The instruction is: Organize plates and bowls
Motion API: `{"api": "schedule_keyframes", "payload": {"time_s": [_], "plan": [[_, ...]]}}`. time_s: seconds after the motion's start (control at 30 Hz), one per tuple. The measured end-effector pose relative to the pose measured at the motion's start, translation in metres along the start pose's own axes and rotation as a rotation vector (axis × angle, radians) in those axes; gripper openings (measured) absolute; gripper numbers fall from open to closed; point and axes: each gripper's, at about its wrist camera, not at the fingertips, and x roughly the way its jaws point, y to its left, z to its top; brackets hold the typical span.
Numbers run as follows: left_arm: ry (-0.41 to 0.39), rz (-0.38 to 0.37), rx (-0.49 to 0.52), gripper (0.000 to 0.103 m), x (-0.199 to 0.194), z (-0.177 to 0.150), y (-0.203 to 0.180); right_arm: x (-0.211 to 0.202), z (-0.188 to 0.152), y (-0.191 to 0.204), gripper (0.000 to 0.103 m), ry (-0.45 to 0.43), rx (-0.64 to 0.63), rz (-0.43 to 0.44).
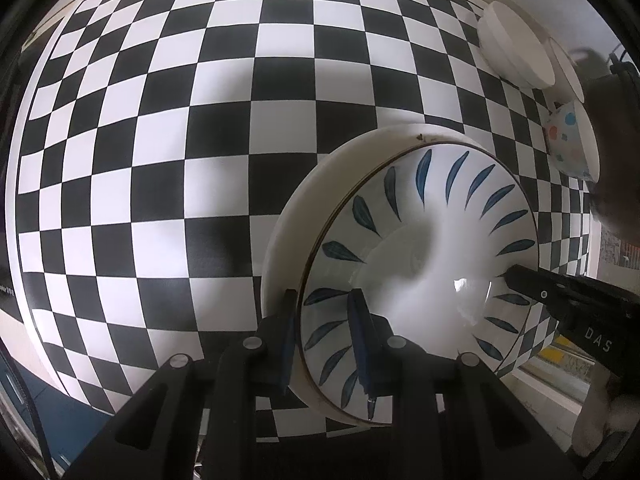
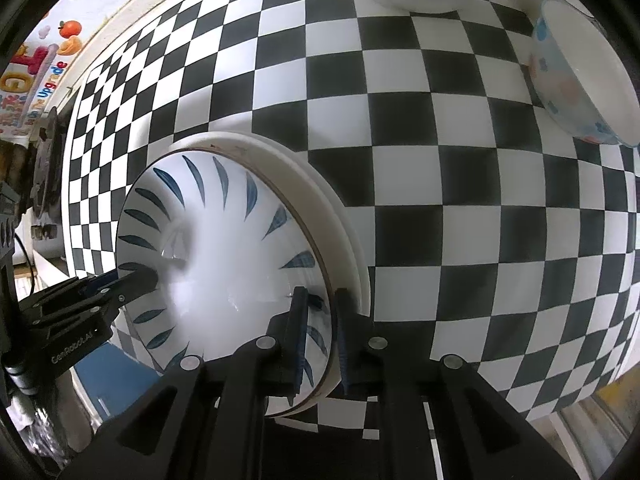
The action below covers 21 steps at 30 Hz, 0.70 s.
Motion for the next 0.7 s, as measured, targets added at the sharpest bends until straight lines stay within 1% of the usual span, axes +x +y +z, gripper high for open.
{"api": "schedule_keyframes", "payload": {"time_s": [0.07, 0.17, 0.27, 0.33, 0.4, 0.57, 0.7], "plan": [[0.002, 0.006, -0.002, 0.022, -0.0001, 0.0005, -0.0003, 0.0001, -0.0002, 0.0045, 0.017, 0.001, -0.004, -0.021], [0.013, 0.004, -0.008, 0.022, 0.0003, 0.0014, -0.0001, 0.0023, -0.0001, 0.0098, 0.018, 0.028, -0.005, -0.04], [0.028, -0.019, -0.026, 0.023, 0.0015, 0.0043, 0.003, 0.0035, 0.0037, 0.0091, 0.019, 0.045, -0.001, -0.037], [0.04, -0.033, -0.036, 0.023, 0.002, 0.005, 0.0058, 0.0055, 0.0066, 0.0071, 0.022, 0.061, 0.012, -0.01], [0.049, -0.041, -0.042, 0.023, 0.0021, 0.0047, 0.0076, 0.0073, 0.0076, 0.0055, 0.023, 0.07, 0.019, 0.003], [0.053, -0.033, -0.045, 0.023, -0.0012, -0.0002, 0.0081, 0.0063, 0.0095, 0.0028, 0.023, 0.078, 0.029, 0.008], [0.035, -0.026, -0.045, 0.023, -0.0073, -0.0023, 0.0063, 0.0004, 0.0061, 0.0046, 0.026, 0.059, 0.029, 0.004]]}}
